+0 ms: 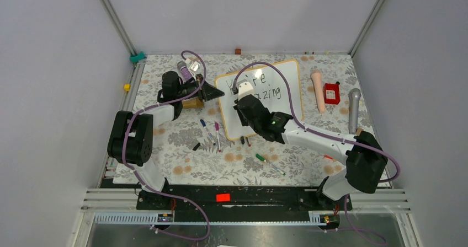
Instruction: Write a sentence on the whiteboard
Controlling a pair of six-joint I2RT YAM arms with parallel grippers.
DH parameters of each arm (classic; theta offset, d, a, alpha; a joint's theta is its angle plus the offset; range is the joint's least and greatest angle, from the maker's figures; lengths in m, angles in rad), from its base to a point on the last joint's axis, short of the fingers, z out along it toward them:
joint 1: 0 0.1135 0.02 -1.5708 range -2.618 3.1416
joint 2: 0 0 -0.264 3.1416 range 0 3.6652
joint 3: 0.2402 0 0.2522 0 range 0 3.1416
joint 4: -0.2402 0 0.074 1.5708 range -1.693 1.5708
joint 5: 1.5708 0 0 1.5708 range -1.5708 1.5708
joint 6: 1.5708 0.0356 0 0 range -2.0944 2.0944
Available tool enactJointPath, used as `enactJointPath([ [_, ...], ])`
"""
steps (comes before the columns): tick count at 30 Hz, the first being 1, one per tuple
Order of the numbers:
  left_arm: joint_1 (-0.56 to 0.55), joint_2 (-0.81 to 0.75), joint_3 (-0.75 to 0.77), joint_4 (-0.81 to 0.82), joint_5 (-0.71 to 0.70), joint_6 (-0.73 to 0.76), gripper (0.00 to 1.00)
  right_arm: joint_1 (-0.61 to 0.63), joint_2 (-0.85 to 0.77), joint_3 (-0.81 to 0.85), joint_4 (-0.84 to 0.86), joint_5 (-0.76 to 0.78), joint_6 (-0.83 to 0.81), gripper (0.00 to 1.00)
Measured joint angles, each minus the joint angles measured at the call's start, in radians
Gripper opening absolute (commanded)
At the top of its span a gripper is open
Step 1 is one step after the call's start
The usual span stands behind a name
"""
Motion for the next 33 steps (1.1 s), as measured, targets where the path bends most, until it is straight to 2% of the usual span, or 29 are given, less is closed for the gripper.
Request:
enactJointPath([
  [21, 0.000, 0.000, 0.000, -0.001, -0.001, 0.000, 0.00, -0.006, 0.024, 0.002, -0.013, -0.009, 0.001, 0.00],
  [33, 0.000, 0.000, 0.000, -0.002, -0.002, 0.000, 0.00, -0.006, -0.001, -0.066, -0.042, -0.053, 0.023, 0.00],
])
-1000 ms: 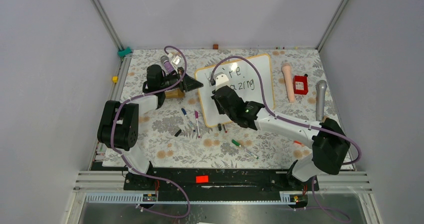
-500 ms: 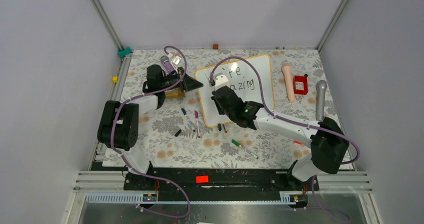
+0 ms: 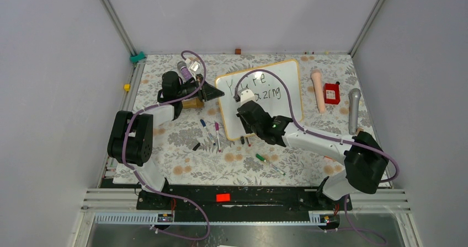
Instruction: Write a sentence on the whiteboard
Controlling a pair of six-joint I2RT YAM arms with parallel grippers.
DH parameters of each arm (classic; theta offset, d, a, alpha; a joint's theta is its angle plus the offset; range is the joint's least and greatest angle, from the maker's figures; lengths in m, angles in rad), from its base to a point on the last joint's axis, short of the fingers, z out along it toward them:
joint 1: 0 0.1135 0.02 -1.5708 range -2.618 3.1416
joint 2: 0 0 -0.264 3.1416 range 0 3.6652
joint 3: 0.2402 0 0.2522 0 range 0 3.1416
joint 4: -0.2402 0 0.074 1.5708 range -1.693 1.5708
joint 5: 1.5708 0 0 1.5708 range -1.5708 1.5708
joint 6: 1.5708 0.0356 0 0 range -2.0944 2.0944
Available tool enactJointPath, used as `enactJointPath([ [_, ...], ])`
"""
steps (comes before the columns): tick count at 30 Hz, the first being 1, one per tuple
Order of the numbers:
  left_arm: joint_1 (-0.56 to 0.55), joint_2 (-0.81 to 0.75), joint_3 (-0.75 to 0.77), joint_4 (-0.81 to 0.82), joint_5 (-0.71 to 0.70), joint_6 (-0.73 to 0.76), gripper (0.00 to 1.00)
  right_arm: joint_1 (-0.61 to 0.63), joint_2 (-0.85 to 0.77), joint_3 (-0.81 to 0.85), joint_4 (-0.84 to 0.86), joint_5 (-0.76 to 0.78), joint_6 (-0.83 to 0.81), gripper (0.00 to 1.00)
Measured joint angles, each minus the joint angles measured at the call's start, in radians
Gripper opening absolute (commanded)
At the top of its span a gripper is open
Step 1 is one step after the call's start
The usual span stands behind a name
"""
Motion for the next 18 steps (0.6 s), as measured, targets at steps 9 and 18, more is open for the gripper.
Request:
enactJointPath([
  [9, 0.000, 0.000, 0.000, 0.000, 0.000, 0.000, 0.00, 0.000, -0.011, -0.029, -0.006, 0.000, 0.010, 0.00],
  [18, 0.000, 0.000, 0.000, 0.000, 0.000, 0.000, 0.00, -0.001, -0.011, -0.029, -0.007, 0.005, 0.015, 0.00],
])
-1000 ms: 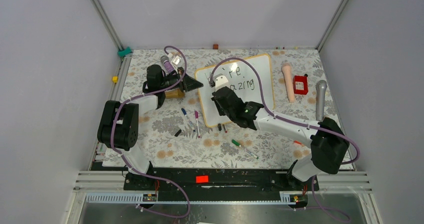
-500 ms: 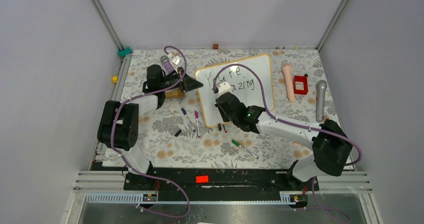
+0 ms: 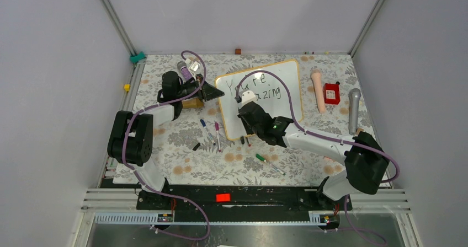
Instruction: Write a sentence on the whiteboard
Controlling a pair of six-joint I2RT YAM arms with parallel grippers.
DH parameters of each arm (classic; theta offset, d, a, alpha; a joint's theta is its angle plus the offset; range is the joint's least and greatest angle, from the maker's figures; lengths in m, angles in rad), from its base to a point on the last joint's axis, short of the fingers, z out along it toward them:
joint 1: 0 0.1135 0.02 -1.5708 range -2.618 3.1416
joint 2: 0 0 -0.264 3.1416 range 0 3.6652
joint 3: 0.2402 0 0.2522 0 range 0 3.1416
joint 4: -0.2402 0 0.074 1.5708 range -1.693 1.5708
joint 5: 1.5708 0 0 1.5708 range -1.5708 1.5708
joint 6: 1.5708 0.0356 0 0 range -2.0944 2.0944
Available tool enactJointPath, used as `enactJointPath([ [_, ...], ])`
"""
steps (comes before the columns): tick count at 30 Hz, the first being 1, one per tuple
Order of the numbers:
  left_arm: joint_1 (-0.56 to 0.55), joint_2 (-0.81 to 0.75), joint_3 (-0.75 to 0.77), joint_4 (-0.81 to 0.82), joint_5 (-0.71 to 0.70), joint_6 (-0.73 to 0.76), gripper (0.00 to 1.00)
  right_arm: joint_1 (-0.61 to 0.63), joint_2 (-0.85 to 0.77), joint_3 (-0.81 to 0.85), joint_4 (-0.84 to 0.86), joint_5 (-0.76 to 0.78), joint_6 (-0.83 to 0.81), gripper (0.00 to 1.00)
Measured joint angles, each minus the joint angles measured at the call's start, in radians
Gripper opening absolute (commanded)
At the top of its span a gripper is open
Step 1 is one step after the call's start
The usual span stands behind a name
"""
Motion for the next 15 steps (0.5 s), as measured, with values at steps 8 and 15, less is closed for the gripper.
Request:
enactJointPath([
  [8, 0.000, 0.000, 0.000, 0.000, 0.000, 0.000, 0.00, -0.016, -0.014, 0.000, -0.008, 0.005, 0.008, 0.00],
  [15, 0.000, 0.000, 0.000, 0.000, 0.000, 0.000, 0.00, -0.044, -0.064, 0.000, -0.007, 0.004, 0.008, 0.00],
])
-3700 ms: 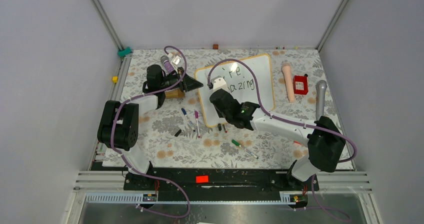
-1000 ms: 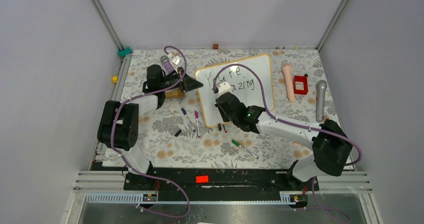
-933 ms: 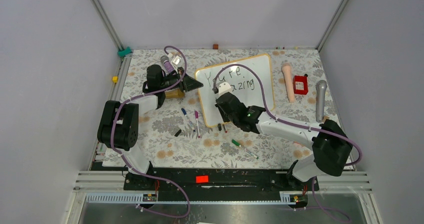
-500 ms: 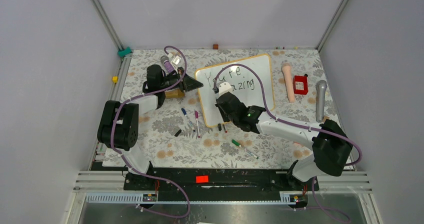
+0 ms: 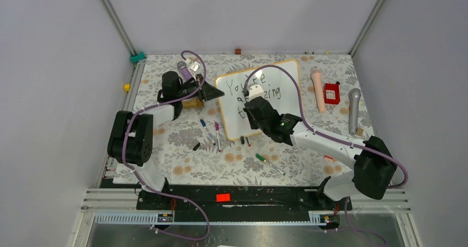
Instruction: Write a sentence on the whiteboard
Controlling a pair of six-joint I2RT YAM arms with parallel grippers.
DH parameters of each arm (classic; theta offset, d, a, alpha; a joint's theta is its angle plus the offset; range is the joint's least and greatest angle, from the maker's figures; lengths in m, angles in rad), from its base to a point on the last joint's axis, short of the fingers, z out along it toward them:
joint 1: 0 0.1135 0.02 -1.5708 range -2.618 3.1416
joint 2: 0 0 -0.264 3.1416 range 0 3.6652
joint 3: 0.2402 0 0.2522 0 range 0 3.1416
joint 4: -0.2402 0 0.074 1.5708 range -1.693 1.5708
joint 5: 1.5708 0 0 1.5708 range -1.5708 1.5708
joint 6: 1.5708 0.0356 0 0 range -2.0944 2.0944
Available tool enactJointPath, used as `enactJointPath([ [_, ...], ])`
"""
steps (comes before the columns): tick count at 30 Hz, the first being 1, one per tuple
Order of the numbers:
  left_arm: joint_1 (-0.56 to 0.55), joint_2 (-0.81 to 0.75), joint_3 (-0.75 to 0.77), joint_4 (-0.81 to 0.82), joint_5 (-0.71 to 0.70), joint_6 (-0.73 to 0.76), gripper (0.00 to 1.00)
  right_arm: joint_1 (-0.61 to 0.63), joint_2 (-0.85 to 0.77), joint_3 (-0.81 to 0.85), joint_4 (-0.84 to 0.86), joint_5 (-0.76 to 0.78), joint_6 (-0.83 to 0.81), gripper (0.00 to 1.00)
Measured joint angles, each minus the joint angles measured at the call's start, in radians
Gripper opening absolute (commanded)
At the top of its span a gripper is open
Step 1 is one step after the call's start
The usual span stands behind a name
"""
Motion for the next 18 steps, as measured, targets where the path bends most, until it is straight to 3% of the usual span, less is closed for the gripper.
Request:
enactJointPath([
  [18, 0.000, 0.000, 0.000, 0.000, 0.000, 0.000, 0.00, -0.026, 0.009, 0.001, 0.008, -0.018, 0.000, 0.00],
])
